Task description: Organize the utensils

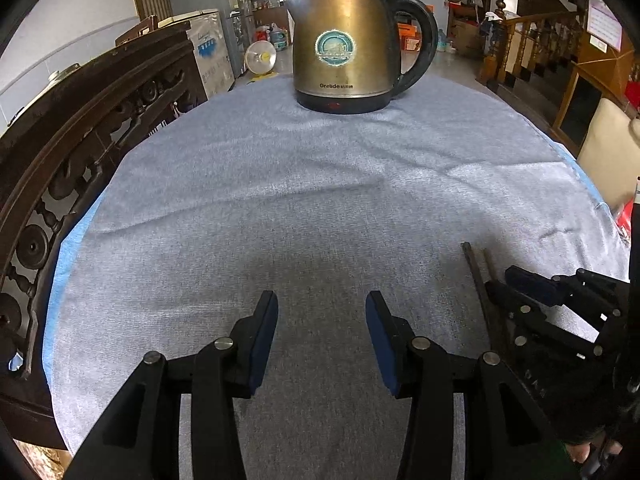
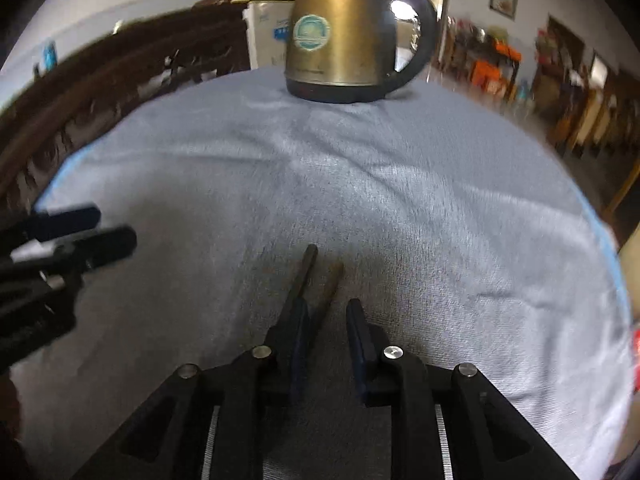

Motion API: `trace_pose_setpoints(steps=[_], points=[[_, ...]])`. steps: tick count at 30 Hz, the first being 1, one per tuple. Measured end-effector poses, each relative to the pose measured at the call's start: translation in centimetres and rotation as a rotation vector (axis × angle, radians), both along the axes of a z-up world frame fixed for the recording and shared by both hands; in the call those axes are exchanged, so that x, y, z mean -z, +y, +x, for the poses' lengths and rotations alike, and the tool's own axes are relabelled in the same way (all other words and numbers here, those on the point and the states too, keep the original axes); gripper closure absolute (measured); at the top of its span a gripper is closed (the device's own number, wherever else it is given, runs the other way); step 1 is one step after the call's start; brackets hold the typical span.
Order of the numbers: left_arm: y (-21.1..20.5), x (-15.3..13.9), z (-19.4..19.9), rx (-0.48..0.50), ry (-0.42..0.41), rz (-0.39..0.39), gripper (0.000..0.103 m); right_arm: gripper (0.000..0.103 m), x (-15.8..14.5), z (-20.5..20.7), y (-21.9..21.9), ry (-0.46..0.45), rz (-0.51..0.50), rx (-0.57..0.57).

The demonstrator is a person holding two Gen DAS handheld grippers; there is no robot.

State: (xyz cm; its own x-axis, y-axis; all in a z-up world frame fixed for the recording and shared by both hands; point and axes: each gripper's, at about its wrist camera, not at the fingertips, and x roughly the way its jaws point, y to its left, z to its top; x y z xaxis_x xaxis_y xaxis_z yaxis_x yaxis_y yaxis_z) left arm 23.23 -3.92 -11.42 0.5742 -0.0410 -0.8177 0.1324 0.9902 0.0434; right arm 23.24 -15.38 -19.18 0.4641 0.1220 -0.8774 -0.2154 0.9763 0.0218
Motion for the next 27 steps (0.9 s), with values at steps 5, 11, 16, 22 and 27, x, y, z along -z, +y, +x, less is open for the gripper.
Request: trace_pose_setpoints(steps=[5,11,16,22,27], points=[[-0.5,0.3,0.6,0.041,0.036,-0.041,0.056,0.082,0.2,0.1,-3.1,0.017,0.003,0.091],[-3.8,1.2,2.1,0.154,0.121,-0.089,0.056,0.079,0.0,0.2,-8.6,0.056,0.183,0.230],[-7.3,1.8,3.6,0.218,0.169,-0.104,0.056,0.078,0.5,-0.3,-12.0,0.074,0.351,0.315],[-9.8,2.9,4.6,0.232,0.200,-0.095,0.056,0.077,0.7,-1.4,-13.3,0.050,0.442,0.341],[-10.5,3.1,5.3,0.235,0.156,-0.057,0.059,0.077,0.9,-1.7,-13.8,0.047,0.479,0.347]])
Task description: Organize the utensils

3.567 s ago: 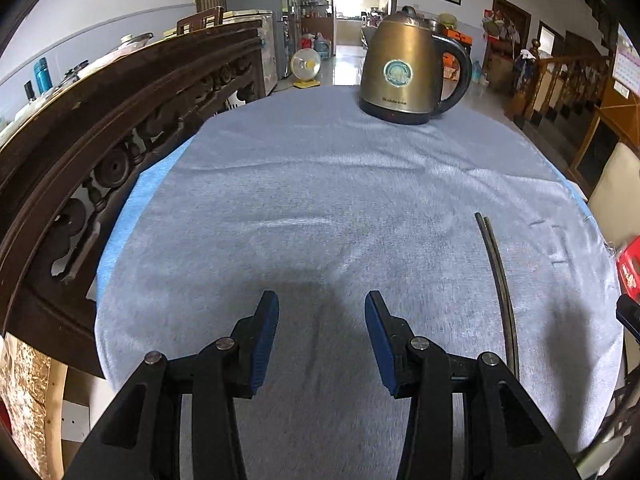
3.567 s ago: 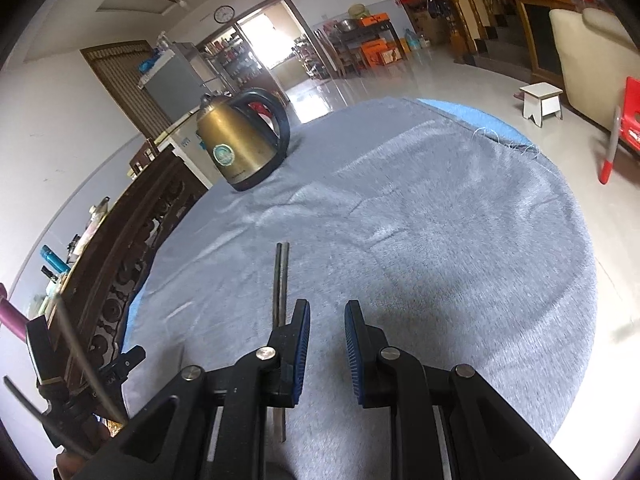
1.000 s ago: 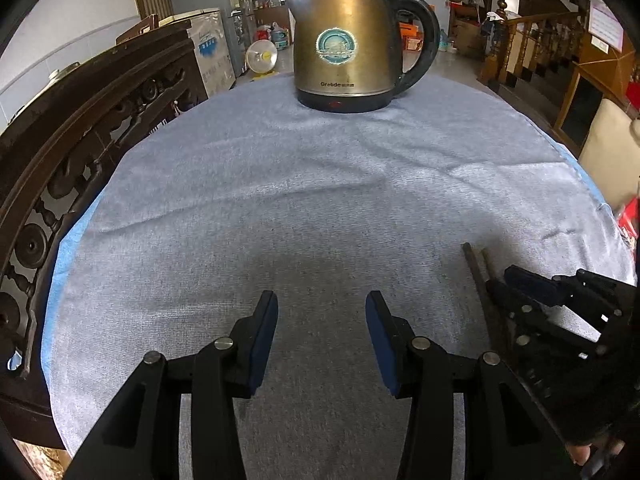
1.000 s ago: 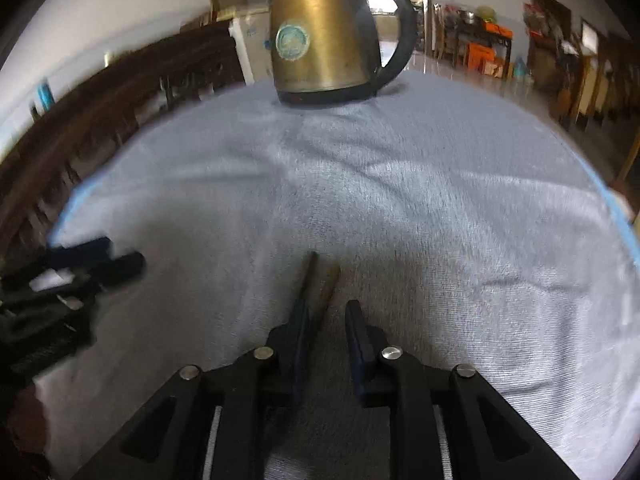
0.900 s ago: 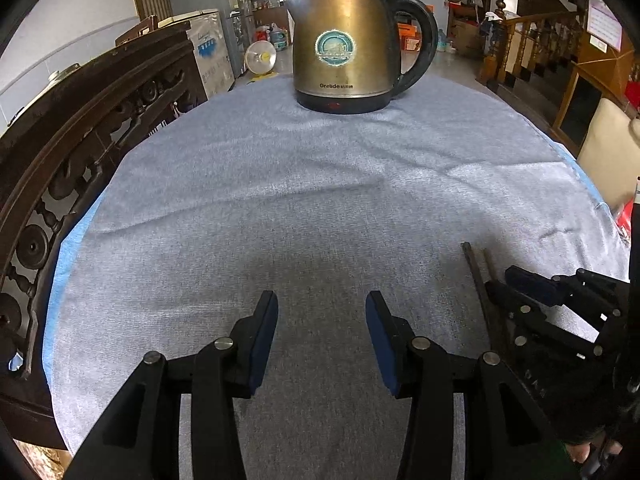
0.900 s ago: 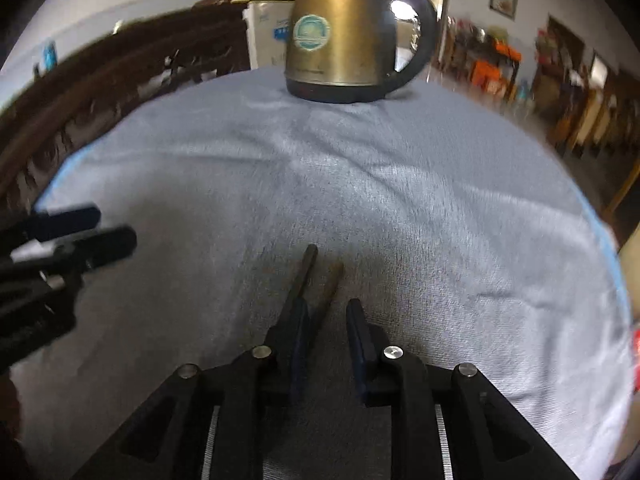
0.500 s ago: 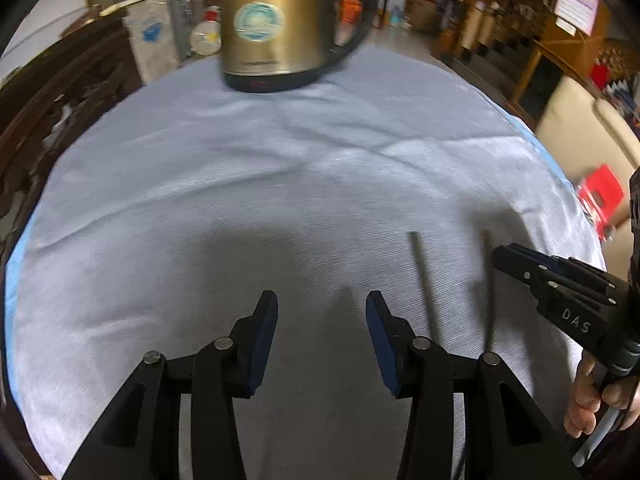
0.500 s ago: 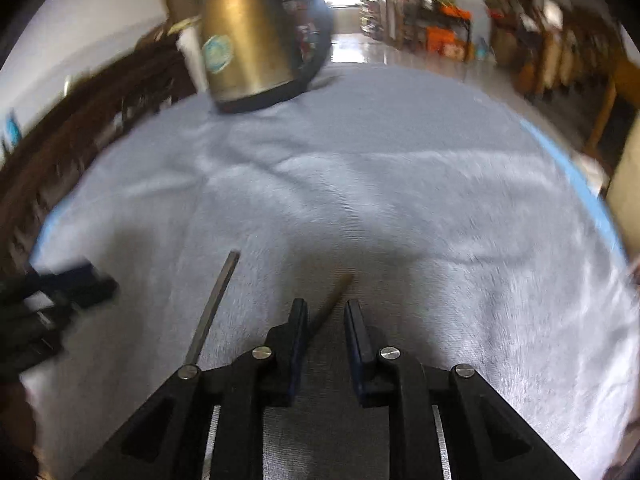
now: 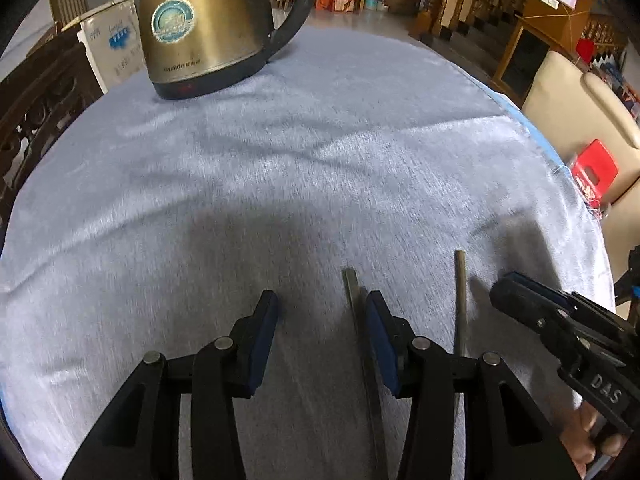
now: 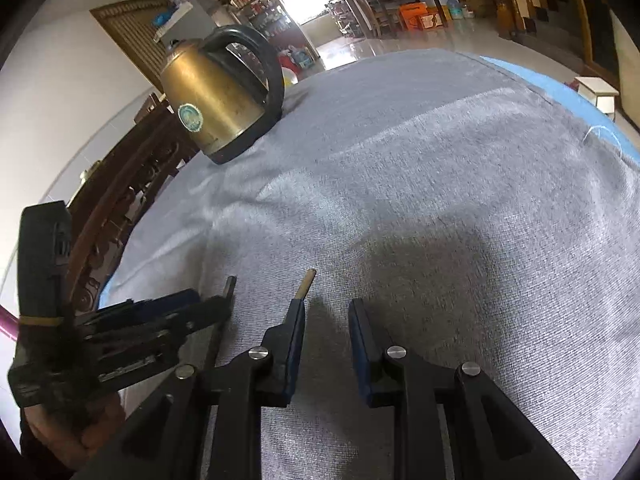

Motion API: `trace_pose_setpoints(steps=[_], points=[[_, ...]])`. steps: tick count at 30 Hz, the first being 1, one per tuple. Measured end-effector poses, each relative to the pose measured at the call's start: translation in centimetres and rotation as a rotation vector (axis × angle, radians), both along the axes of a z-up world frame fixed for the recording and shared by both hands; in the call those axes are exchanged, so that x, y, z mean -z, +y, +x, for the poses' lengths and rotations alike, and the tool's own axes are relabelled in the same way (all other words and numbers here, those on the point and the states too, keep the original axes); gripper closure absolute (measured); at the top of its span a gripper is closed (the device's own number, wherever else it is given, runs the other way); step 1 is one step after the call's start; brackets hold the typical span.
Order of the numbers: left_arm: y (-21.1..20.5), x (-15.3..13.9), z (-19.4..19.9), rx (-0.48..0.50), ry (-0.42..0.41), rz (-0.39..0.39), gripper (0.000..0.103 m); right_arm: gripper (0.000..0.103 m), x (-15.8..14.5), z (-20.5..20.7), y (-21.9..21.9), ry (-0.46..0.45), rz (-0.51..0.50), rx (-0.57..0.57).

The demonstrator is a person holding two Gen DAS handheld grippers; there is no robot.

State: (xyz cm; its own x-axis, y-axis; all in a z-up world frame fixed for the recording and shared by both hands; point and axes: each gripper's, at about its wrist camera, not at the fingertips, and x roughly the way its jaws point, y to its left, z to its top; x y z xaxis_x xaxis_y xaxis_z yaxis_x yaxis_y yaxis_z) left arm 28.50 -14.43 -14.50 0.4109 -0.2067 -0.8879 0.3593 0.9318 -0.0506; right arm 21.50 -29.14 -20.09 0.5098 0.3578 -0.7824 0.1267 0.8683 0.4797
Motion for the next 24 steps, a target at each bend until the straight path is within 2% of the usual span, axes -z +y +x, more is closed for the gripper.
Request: trace_pose_setpoints(steps=[1,2,4,6,8,11,17,18,19,21,22,23,24], points=[[-0.1,0.0,0.0,0.003,-0.019,0.016,0.068,0.077,0.0,0.1,0.1,0.003,-0.005,-0.003],[-0.2,0.0,0.0,0.009,-0.037,0.029,0.081,0.076,0.0,0.4,0.3,0.008,-0.012,-0.008],[0.1,0.1,-0.1,0.025,-0.044,0.018,0.093,0.069,-0.2,0.7,0.6,0.026,-0.021,-0.022],[0.6,0.1,0.1,0.030,-0.033,0.004,0.095,0.063,-0.5,1.2,1.1,0.050,-0.034,-0.034],[1.7,-0.1,-0.1,0.024,-0.020,0.012,0.097,0.061,-0.8,2.0,1.9,0.091,-0.092,-0.056],[3.2,0.0,-0.7,0.010,0.000,0.020,0.097,0.061,-1.1,3.0,3.4,0.155,-0.175,-0.119],[7.3,-0.2,-1.1,-0.049,0.097,-0.044,0.097,0.064,-1.0,5.2,5.7,0.257,-0.300,-0.161],[7.7,-0.3,-1.0,-0.054,0.104,-0.048,0.097,0.066,-0.9,5.5,6.1,0.267,-0.317,-0.168],[8.3,-0.6,-1.0,-0.058,0.104,-0.047,0.095,0.074,-0.9,5.8,6.7,0.274,-0.338,-0.185],[8.8,-1.0,-1.0,-0.061,0.108,-0.051,0.083,0.081,-0.8,6.1,7.6,0.271,-0.372,-0.220],[9.0,-1.2,-1.0,-0.059,0.113,-0.058,0.079,0.089,-0.8,6.2,8.0,0.260,-0.386,-0.233],[9.2,-1.3,-0.9,-0.057,0.120,-0.066,0.071,0.090,-0.9,6.3,8.2,0.250,-0.389,-0.240],[9.2,-1.4,-0.9,-0.058,0.126,-0.068,0.068,0.091,-0.9,6.3,8.4,0.234,-0.380,-0.250]])
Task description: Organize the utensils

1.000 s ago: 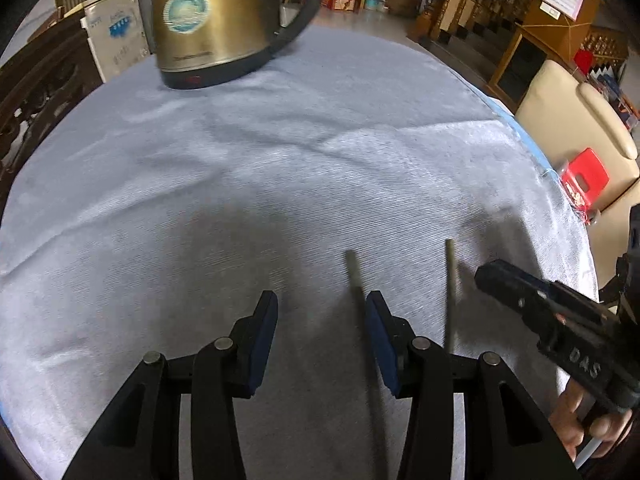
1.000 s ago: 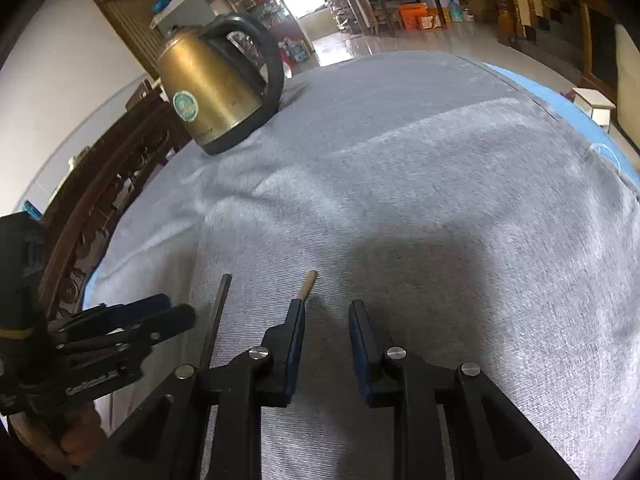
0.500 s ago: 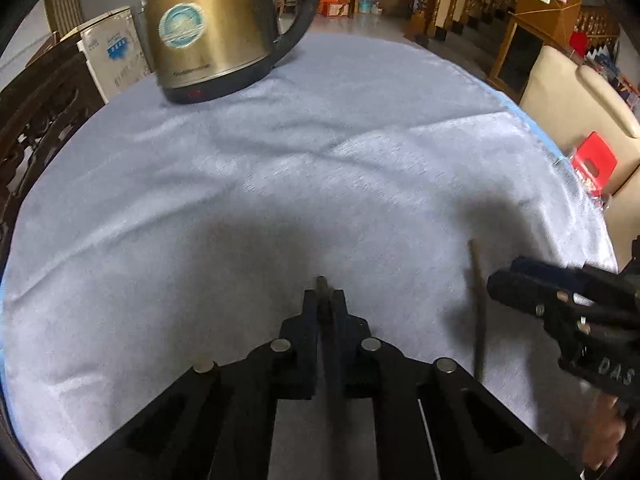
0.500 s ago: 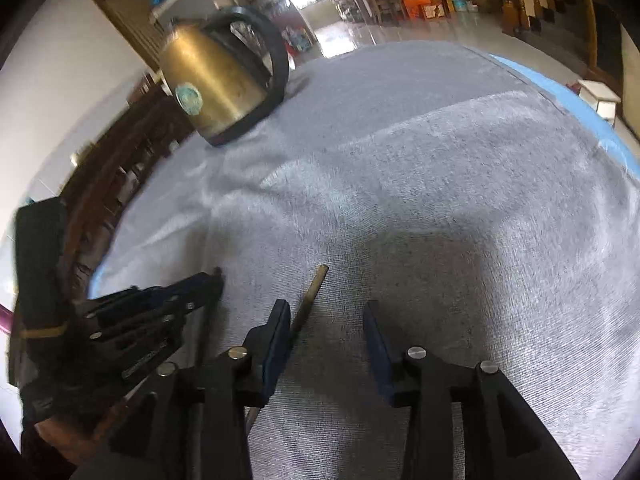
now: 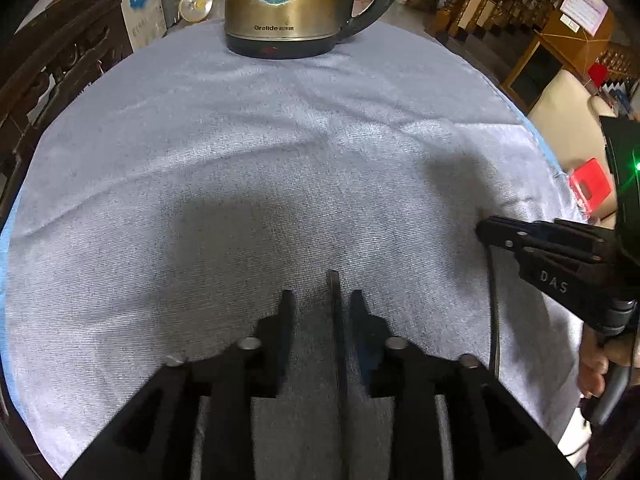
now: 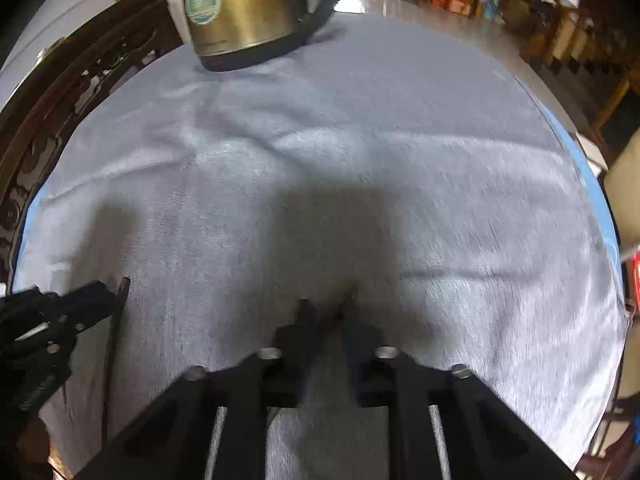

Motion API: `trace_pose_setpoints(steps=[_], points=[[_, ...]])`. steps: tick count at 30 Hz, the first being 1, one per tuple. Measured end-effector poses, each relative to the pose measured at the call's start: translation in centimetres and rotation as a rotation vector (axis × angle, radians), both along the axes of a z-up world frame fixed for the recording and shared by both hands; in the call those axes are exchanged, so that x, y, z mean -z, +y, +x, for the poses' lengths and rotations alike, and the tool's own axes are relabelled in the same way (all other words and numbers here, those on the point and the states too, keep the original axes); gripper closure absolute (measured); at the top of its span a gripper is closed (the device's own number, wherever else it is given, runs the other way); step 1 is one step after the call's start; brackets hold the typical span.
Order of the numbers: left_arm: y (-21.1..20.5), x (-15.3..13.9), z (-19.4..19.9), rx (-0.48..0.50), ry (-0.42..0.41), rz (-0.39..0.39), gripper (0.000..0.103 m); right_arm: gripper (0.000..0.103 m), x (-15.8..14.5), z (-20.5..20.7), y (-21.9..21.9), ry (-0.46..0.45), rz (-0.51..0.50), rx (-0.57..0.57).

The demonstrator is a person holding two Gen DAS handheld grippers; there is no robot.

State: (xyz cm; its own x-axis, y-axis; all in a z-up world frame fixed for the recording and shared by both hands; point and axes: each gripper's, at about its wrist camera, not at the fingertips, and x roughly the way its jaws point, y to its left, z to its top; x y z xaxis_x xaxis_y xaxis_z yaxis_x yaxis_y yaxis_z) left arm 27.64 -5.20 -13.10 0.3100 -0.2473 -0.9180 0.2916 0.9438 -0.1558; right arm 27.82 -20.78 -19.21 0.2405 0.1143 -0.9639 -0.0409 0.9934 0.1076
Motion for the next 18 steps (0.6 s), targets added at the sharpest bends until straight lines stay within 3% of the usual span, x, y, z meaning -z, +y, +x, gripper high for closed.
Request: trace_pose_setpoints(steps=[2,6,9,13,17,18], points=[[0.1,0.0,0.1,-0.004,0.014,-0.001,0.064,0.093,-0.1,-0.3,0.2,-0.046,0.065,-0.032],[-0.4,0.9,0.5,-0.003,0.046,0.018,0.063,0.094,-1.1,-1.2,-0.4,-0.183,0.088,-0.040],[-1.3,1.3,0.1,0.016,0.029,0.058,0.063,0.094,-1.6,-2.1,-1.6,-0.158,0.143,-0.021],[-1.9,1.3,-0.1,0.035,0.024,0.067,0.066,0.094,-2.2,-2.2,-1.7,-0.133,0.086,-0.025],[-1.6,1.5,0.4,0.029,0.036,0.088,0.092,0.089,-1.5,-1.5,-1.0,-0.014,0.064,-0.030],[-1.4,1.5,0.6,0.024,0.051,0.081,0.093,0.084,-0.9,-1.0,-0.8,0.021,0.054,-0.032]])
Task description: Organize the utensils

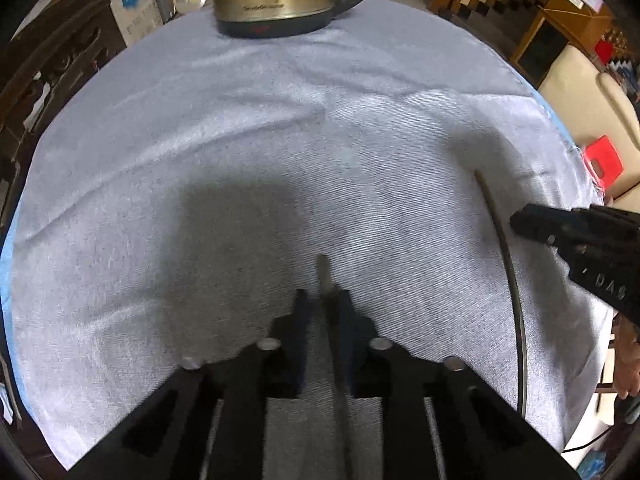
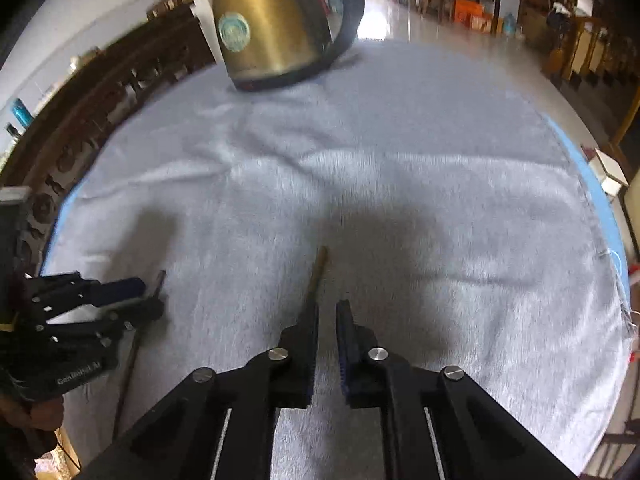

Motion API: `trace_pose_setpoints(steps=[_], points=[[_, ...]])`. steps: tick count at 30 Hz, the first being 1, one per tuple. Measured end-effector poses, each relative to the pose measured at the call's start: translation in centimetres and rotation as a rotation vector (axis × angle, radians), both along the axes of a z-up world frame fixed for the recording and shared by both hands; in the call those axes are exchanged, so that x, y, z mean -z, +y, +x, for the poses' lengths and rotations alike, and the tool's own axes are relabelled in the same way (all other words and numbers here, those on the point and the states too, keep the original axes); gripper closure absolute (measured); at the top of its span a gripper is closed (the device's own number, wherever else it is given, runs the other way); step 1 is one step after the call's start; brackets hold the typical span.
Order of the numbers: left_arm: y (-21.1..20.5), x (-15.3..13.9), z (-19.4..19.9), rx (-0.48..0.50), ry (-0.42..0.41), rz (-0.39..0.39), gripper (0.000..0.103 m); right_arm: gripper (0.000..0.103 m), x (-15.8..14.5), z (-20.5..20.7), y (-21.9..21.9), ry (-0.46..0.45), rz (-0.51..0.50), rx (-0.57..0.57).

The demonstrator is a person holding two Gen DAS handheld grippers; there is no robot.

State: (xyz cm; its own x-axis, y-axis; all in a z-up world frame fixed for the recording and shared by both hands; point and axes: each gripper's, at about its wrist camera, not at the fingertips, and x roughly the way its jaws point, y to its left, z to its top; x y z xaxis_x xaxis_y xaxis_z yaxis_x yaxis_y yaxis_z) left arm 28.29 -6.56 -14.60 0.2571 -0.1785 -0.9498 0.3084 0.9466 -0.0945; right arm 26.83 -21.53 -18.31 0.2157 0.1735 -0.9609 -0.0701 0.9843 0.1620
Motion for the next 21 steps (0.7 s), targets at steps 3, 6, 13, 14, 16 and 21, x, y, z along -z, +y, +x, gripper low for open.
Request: trace_pose_setpoints(steps=[3,6,13,14,16,21], points=[[0.5,0.0,0.3,-0.003,0.046,-0.011,0.093,0.079,0.5,0.5,0.8,0.064,-0.015,-0.013],[0.5,0.1,0.6,-0.001,0.079,0.008,0.092,0.070,1.3,1.4,1.5,0.136,-0.070,-0.009],[-1.5,0.3,1.6,0.051,0.086,0.062,0.080,0.072,1.6,3.3,2.5,0.184,-0.124,-0.030],[-1.6,0.4,1.6,0.063,0.075,0.066,0.080,0.073,1.6,3.4,2.6,0.187,-0.123,-0.036],[-1.8,0.4,1.6,0.073,0.059,0.062,0.083,0.089,1.6,3.6,2.7,0.187,-0.122,-0.040],[-0.2,0.4,1.5,0.024,0.024,-0.012,0.098,0.096,1.4,3.3,1.5,0.137,-0.046,0.004]])
